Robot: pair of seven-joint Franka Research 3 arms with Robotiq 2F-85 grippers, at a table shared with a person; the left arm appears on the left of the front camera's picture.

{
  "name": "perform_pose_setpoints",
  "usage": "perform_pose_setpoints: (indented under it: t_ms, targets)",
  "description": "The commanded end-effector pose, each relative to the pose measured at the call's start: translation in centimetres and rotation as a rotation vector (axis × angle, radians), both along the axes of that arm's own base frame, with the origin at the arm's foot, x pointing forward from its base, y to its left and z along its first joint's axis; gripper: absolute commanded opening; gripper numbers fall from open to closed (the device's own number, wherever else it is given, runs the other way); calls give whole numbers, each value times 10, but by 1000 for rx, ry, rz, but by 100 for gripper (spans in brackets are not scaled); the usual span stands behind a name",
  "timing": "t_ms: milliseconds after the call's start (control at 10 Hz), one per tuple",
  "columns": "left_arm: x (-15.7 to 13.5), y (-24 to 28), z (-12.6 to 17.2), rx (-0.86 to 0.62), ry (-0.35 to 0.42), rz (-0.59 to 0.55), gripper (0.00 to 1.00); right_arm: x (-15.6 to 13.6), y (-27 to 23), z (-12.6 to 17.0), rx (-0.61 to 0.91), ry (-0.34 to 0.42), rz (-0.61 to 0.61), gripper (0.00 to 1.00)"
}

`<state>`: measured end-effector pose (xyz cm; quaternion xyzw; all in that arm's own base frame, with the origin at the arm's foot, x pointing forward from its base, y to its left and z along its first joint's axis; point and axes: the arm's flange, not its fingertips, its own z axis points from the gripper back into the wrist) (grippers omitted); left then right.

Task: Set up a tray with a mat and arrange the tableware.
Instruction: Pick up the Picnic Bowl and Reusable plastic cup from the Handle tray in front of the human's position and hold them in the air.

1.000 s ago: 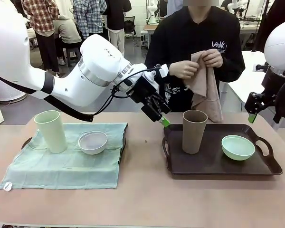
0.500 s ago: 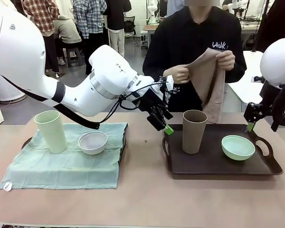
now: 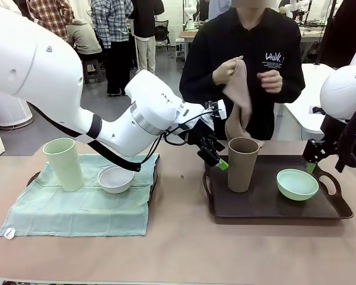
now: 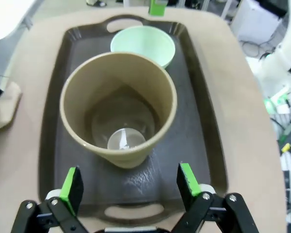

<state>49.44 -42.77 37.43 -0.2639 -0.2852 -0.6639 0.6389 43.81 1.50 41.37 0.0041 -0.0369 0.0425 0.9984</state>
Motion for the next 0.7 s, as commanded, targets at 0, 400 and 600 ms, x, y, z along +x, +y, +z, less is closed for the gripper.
perform_pose_setpoints:
  t_ms: [0, 400, 600]
  targets:
    - [10, -12, -4, -33, 15, 16, 100, -2, -3, -8, -20, -7, 35, 85]
    - [10, -34, -17, -20, 28, -4, 100, -2, -5, -23, -2, 23, 77, 85]
    - [9, -40, -17, -31, 24, -21, 100, 5, -2, -36, 7, 16, 79, 85]
